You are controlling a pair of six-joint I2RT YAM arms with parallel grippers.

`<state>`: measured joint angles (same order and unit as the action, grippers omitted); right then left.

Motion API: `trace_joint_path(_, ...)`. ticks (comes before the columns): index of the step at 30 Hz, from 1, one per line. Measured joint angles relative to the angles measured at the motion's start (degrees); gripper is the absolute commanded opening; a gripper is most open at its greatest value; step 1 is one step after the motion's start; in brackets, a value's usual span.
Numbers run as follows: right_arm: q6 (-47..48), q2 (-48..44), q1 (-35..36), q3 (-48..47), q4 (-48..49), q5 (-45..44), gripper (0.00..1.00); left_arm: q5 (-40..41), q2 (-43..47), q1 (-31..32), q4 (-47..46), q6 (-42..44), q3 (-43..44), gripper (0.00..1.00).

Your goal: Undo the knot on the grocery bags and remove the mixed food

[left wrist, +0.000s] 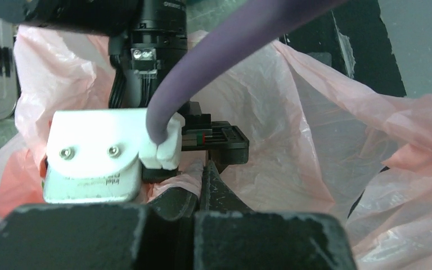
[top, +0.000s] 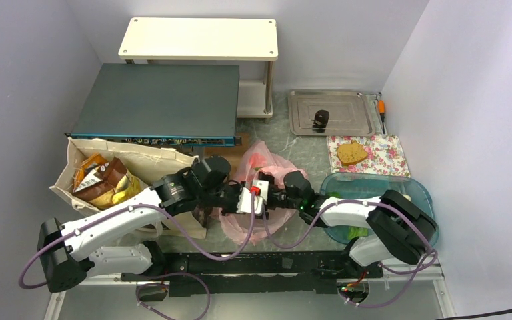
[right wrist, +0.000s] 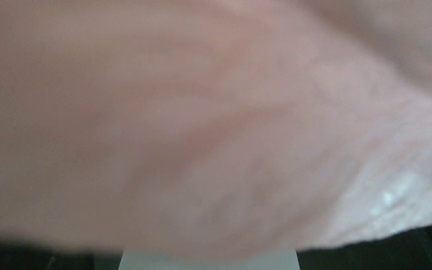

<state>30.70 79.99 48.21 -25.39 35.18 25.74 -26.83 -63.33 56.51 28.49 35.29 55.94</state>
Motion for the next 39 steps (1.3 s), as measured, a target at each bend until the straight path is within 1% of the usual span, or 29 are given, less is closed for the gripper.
trace_joint_path(3,-0.4,2.0,0.9,0.8,1.0,1.1,0.98,-1.6,-0.8,0.3,0.1,3.7,-1.5,0.0)
trace_joint_path(9,-0.5,4.4,3.1,2.2,3.1,3.4,1.0,-3.3,0.6,1.1,-0.2,6.1,-5.0,0.0)
trace_joint_path(19,-2.5,12.9,4.0,0.1,8.3,3.3,1.0,-3.6,2.5,1.2,0.2,7.5,-8.5,0.0)
trace_joint_path(27,-5.8,16.9,4.0,-0.8,16.3,4.2,1.0,-4.0,3.3,1.2,0.0,7.5,-9.5,0.0)
trace_joint_path(32,-6.8,20.6,4.4,-4.2,16.8,8.2,1.0,-3.8,3.7,1.2,0.1,7.5,-9.9,0.0)
trace_joint_path(39,-7.5,25.3,5.1,-9.7,16.1,11.2,1.0,-3.1,5.0,1.2,0.3,7.5,-10.8,0.0)
